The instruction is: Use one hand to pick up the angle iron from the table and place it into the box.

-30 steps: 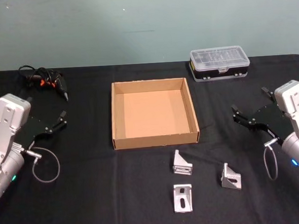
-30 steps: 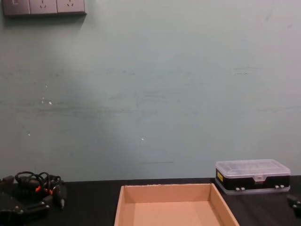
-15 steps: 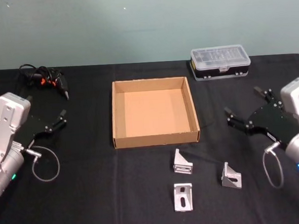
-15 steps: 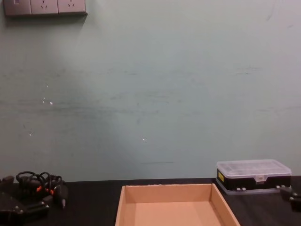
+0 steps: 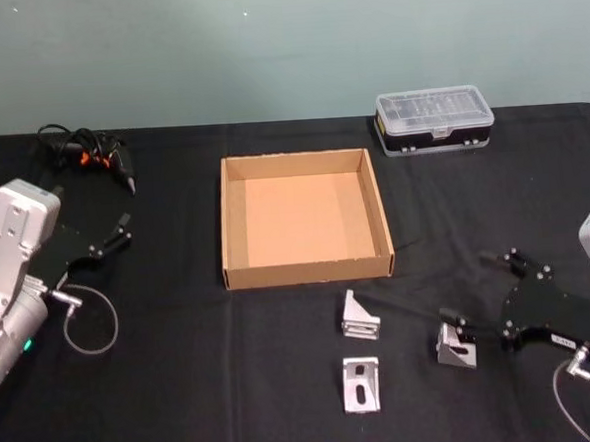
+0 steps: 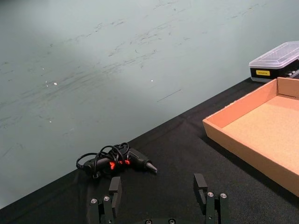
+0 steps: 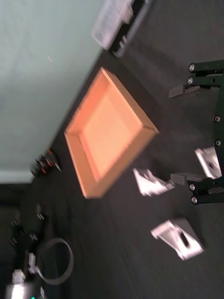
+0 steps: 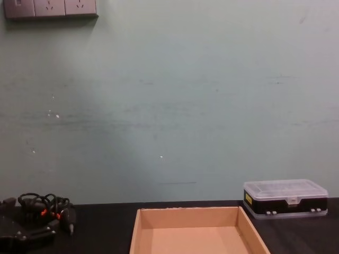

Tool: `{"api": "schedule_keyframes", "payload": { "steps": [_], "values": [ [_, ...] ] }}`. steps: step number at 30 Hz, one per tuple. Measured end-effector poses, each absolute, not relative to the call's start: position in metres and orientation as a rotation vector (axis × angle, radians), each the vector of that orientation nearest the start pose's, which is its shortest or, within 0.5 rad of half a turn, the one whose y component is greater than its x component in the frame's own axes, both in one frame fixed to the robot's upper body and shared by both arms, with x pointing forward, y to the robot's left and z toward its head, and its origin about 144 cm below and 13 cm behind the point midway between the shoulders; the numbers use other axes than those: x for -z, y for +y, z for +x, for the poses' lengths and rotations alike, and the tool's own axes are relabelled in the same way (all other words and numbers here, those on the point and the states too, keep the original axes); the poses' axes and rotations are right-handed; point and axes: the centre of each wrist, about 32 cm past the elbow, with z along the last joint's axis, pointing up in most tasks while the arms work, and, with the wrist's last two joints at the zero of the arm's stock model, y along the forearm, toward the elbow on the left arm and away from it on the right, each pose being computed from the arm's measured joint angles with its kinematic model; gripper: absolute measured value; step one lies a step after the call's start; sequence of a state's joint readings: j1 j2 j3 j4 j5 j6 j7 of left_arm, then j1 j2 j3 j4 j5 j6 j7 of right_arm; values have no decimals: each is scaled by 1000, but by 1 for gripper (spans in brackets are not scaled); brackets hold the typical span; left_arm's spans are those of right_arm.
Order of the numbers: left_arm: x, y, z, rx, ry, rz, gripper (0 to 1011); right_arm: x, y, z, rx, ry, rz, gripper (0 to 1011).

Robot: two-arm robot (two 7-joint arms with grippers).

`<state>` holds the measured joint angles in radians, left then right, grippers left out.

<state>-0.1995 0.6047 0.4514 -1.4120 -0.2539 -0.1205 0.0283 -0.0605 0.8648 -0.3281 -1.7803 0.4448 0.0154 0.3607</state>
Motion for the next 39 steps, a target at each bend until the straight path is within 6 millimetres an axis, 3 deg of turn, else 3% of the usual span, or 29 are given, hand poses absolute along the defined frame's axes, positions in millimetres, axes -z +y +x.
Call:
{"api": "schedule_keyframes", "payload": {
  "steps": [8,16,39],
  "values": [
    [-1140,310,489,-1248,-285,305,1011,-1188,-348,425,691,-37,-438,1000],
    [-1140,310,489,-1248,-285,304,1011,-1185,-355,441,624,-6,-485,1000],
    [-1140,310,489,-1248,-285,305,1011,-1177,-341,470,543,-30,-553,1000]
  ]
}}
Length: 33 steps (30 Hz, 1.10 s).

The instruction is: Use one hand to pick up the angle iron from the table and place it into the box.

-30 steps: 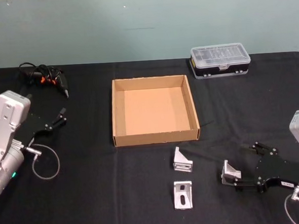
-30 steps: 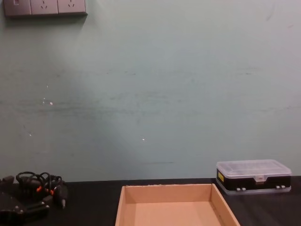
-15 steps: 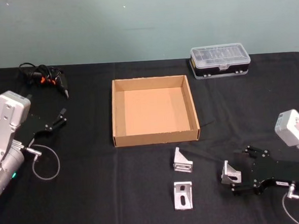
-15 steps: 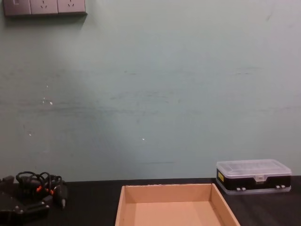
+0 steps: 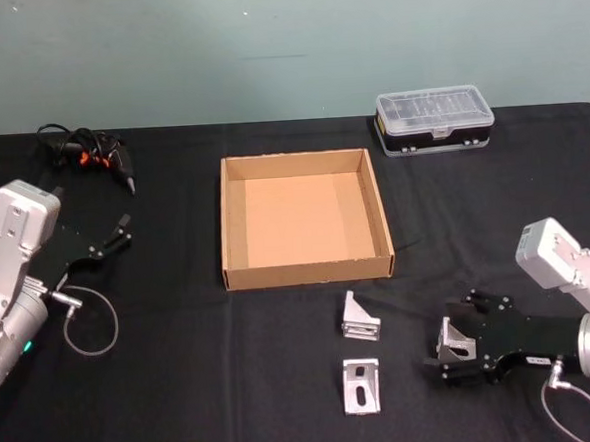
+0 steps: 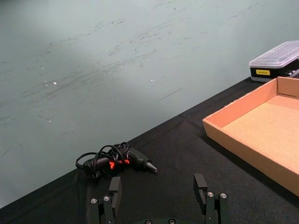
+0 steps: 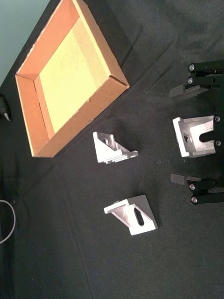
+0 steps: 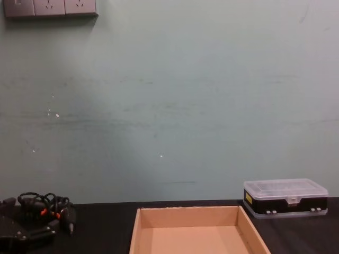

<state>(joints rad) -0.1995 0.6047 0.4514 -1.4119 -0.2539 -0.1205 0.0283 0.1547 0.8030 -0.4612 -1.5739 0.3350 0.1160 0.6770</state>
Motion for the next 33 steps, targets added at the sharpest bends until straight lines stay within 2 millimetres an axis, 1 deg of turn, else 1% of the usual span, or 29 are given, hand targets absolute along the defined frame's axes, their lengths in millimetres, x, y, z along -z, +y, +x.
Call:
{"api": "schedule_keyframes", "payload": {
  "steps": [4,15,18,25,27,28,29,32,33],
  "values": [
    [-1140,310,489,-1248,-285,304,1011,-1176,-338,471,536,-31,-562,1000],
    [-1140,310,489,-1248,-285,304,1011,-1176,-339,471,538,-31,-560,998],
    [-1140,310,489,-1248,-285,305,1011,-1176,-339,471,538,-30,-559,946],
    [-1140,310,489,-1248,-285,304,1011,-1176,-339,470,539,-31,-558,768],
    [-1140,310,489,-1248,-285,304,1011,-1176,-339,470,539,-31,-558,693],
    [-1140,310,489,-1248,-285,304,1011,-1177,-339,470,539,-31,-557,679],
    [-1140,310,489,-1248,-285,304,1012,-1177,-339,470,539,-31,-557,622],
    [-1140,310,489,-1248,-285,304,1011,-1177,-339,470,539,-31,-557,552],
    [-1140,310,489,-1248,-285,304,1011,-1177,-340,470,539,-31,-557,494]
  ]
}}
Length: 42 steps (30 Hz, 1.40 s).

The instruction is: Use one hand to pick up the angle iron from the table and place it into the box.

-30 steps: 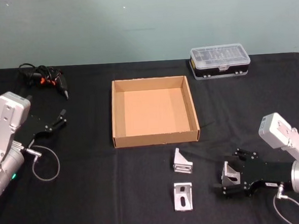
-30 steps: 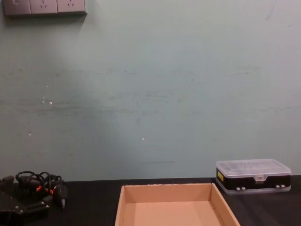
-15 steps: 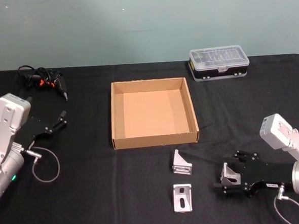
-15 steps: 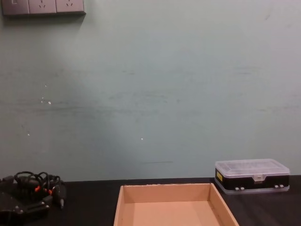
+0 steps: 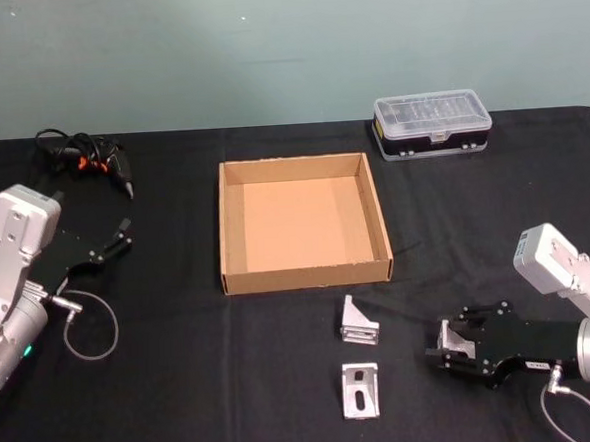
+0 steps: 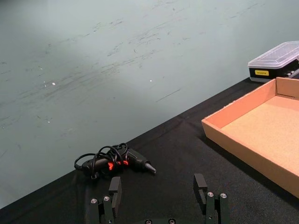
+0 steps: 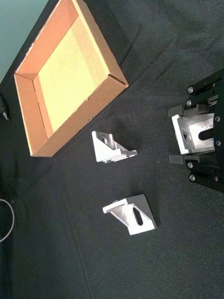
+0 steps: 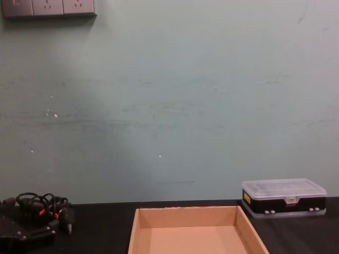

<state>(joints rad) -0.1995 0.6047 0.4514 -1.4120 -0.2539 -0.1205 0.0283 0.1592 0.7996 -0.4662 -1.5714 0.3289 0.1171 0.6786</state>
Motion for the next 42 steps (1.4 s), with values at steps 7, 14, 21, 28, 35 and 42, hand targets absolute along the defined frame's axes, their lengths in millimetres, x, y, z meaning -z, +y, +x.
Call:
{"api": "schedule_keyframes", "payload": {
  "steps": [7,14,21,28,35,42],
  "values": [
    [-1140,310,489,-1248,-285,305,1011,-1177,-340,470,539,-31,-556,471],
    [-1140,310,489,-1248,-285,304,1011,-1184,-336,471,579,-68,-503,471],
    [-1140,310,489,-1248,-285,304,1011,-1205,-319,485,651,-137,-416,472],
    [-1140,310,489,-1248,-285,305,1011,-1222,-288,520,694,-145,-370,472],
    [-1140,310,489,-1248,-285,304,1011,-1227,-260,552,724,-105,-363,471],
    [-1140,310,489,-1248,-285,304,1011,-1224,-234,590,763,-46,-392,472]
  ]
}}
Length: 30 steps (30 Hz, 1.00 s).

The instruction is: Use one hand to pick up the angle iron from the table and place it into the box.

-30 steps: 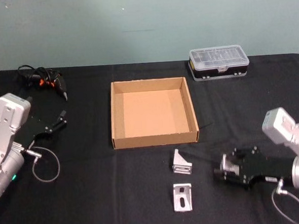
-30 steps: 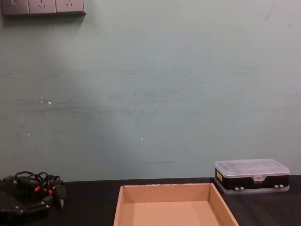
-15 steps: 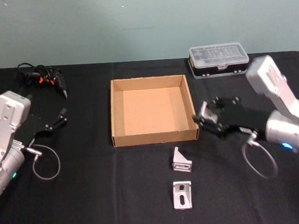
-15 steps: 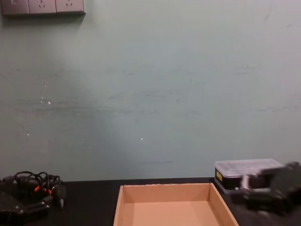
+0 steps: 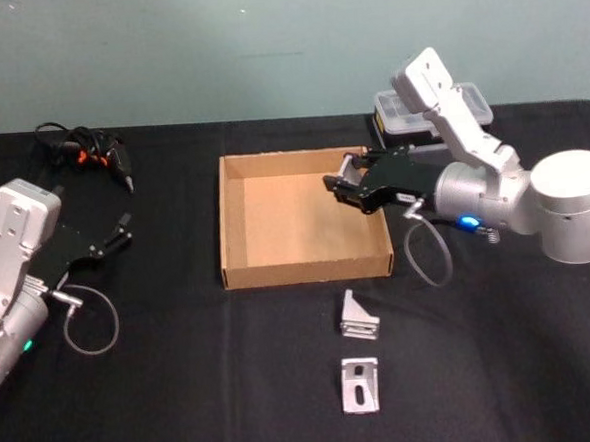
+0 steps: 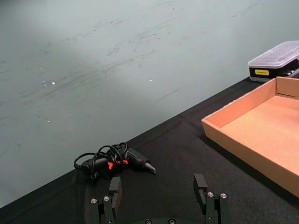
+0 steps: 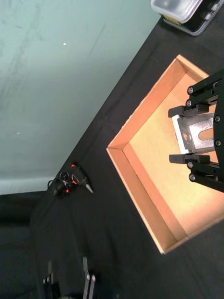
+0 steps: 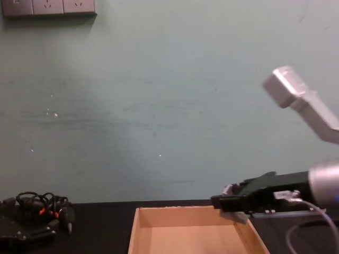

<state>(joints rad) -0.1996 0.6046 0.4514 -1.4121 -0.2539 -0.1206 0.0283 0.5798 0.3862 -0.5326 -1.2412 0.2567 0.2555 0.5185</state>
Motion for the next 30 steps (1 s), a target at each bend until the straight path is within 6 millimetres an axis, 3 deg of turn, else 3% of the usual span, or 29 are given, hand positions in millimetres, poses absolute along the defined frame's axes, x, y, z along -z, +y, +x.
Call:
{"api": "schedule_keyframes", "payload": {
  "steps": [12,30],
  "values": [
    [-1140,310,489,-1248,-285,305,1011,-1216,-208,625,763,31,-454,471],
    [-1140,310,489,-1248,-285,304,1011,-1198,-202,633,747,101,-477,471]
  ]
}}
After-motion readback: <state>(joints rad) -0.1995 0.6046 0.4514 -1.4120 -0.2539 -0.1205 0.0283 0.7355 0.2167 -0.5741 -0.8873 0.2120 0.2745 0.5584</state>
